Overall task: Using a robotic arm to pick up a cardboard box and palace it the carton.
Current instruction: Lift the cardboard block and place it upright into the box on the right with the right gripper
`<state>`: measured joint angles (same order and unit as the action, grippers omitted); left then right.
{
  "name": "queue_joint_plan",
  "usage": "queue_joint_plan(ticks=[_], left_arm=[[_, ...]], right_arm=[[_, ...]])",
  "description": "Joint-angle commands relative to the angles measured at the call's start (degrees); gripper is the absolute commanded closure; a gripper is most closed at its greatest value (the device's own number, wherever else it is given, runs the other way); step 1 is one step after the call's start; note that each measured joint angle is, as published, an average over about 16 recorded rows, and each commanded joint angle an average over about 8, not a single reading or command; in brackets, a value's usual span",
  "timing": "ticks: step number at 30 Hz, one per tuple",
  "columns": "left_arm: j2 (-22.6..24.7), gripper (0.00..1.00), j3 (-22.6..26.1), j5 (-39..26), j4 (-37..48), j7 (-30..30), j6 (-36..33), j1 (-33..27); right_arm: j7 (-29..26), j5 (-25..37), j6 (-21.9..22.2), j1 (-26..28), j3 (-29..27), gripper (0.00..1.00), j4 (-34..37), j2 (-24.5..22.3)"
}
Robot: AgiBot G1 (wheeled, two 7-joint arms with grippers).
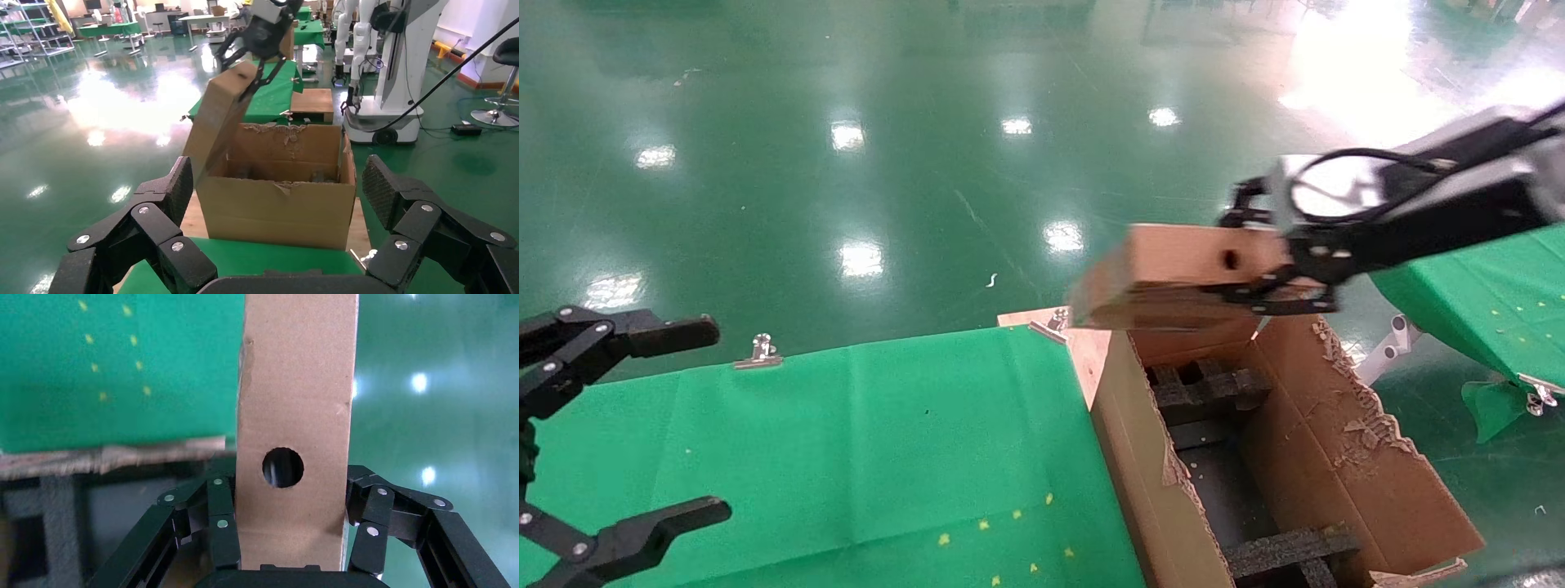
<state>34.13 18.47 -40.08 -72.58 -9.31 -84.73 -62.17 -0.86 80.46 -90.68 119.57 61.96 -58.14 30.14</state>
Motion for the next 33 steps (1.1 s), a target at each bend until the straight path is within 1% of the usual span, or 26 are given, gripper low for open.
queue_joint_plan(ticks=[1,6,12,16,22,24,27,33], left_arm=[[0.0,0.00,0.0,0.0,0.0,0.0,0.0,0.0],[0.0,0.00,0.0,0.0,0.0,0.0,0.0,0.0],[0.0,0.00,0.0,0.0,0.0,0.0,0.0,0.0],[0.0,0.00,0.0,0.0,0.0,0.0,0.0,0.0],[0.0,0.00,0.0,0.0,0.0,0.0,0.0,0.0],[0.0,0.00,0.0,0.0,0.0,0.0,0.0,0.0],[0.0,0.00,0.0,0.0,0.0,0.0,0.0,0.0],[0.0,0.00,0.0,0.0,0.0,0.0,0.0,0.0]], right_arm=[[0.0,0.2,0.0,0.9,1.1,1.00,0.4,-2.4],[-0.2,0.5,0.7,0.6,3.2,1.00,2.3,-7.7],[-0.2,-2.0,1.8,-1.5,4.0,1.00,5.7,-12.3],[-0.3,-3.9,2.2,-2.5,4.1,1.00,7.1,-13.7],[-0.9,-4.5,2.6,-3.0,4.1,1.00,7.5,-13.6],[-2.2,-4.8,3.2,-3.6,4.4,1.00,8.0,-13.4],[-5.5,-5.8,4.5,-5.4,5.0,1.00,9.2,-13.5],[-15.5,-8.5,8.6,-9.8,6.3,1.00,11.2,-14.4]])
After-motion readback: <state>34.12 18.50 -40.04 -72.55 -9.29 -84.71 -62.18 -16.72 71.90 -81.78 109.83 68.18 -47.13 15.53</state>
